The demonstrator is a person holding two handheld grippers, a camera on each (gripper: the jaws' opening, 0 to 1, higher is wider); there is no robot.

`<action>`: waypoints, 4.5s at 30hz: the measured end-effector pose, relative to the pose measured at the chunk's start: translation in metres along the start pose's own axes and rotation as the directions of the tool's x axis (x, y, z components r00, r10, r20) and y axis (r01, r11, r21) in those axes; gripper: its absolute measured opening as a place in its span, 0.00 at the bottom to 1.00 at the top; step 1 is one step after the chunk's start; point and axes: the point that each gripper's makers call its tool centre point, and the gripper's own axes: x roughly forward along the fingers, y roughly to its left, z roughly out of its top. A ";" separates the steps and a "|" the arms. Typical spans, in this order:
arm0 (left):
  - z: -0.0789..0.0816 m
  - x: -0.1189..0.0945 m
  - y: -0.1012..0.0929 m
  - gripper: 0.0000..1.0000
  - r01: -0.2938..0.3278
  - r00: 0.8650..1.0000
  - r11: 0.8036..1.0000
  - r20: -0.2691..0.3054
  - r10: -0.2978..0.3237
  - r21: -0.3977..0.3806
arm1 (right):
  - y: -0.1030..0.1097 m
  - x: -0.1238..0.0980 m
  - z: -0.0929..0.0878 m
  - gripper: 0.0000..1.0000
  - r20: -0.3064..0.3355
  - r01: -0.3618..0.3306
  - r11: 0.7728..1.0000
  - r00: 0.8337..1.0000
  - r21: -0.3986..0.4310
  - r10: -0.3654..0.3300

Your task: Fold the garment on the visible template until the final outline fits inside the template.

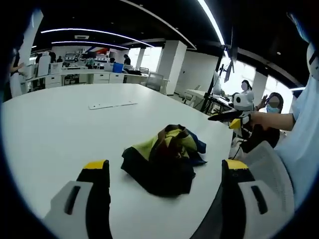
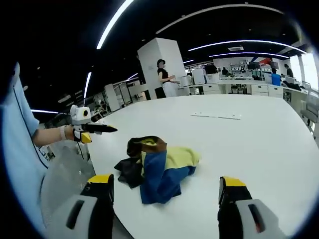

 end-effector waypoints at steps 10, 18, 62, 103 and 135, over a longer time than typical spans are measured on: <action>0.004 0.003 -0.001 0.90 0.009 1.000 1.000 0.008 -0.009 -0.005 | -0.001 -0.005 -0.007 0.85 0.000 0.015 1.000 1.000 0.006 -0.015; 0.005 0.008 -0.002 0.89 0.014 1.000 1.000 0.012 -0.014 -0.010 | -0.001 -0.006 -0.007 0.82 0.024 0.024 0.999 0.999 0.028 -0.025; -0.012 0.034 0.017 0.57 0.015 1.000 1.000 0.017 -0.014 -0.017 | 0.007 0.039 -0.010 0.46 -0.092 -0.056 0.998 0.994 -0.025 0.054; -0.055 0.070 0.034 0.12 -0.129 0.989 0.991 -0.065 0.130 0.016 | 0.015 0.071 -0.042 0.21 -0.176 -0.128 0.989 0.974 0.073 0.140; -0.045 0.060 0.051 0.00 -0.194 0.980 0.980 -0.044 0.192 -0.042 | 0.002 0.052 0.029 0.00 -0.008 -0.074 0.995 0.997 0.060 0.075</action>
